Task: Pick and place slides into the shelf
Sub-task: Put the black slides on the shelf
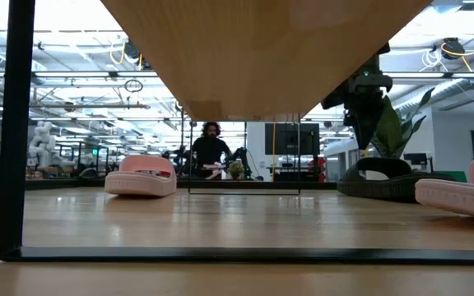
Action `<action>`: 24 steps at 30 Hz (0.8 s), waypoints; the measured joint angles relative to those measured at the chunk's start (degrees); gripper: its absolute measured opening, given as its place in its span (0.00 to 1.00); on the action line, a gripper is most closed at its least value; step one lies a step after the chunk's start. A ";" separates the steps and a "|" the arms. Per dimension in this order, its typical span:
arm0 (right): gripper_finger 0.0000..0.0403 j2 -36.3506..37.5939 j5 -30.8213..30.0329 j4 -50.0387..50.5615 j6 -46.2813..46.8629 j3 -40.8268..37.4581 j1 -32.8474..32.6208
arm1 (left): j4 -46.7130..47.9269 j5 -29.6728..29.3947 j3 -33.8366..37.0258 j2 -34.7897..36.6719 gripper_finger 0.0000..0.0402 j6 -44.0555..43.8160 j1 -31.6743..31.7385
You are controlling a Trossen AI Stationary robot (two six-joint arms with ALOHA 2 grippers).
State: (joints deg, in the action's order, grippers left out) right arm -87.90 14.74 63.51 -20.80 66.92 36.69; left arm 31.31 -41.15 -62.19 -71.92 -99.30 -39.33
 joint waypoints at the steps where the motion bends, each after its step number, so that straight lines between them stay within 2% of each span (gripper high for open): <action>1: 0.27 0.03 0.63 -0.01 -0.25 0.00 0.00 | 0.00 0.00 0.00 -0.01 0.31 0.00 0.00; 12: 0.27 0.01 0.06 -3.16 -1.60 -0.02 -0.02 | 0.00 0.00 0.00 -0.02 0.31 0.03 0.00; 17: 0.27 0.31 -3.25 -6.36 -2.74 -0.02 -0.42 | -0.02 0.02 0.00 0.00 0.31 0.03 0.00; 22: 0.27 0.32 -8.52 -7.73 2.19 -0.04 -0.42 | -0.03 0.02 0.00 -0.02 0.31 0.09 0.00; 24: 0.27 0.33 -8.92 -7.50 2.07 -0.04 -0.37 | 0.00 0.04 0.00 -0.02 0.31 0.18 0.00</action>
State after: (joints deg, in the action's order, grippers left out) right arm -87.57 5.82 56.01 -18.74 66.87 36.31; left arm 31.31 -41.10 -62.19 -71.94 -99.12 -39.33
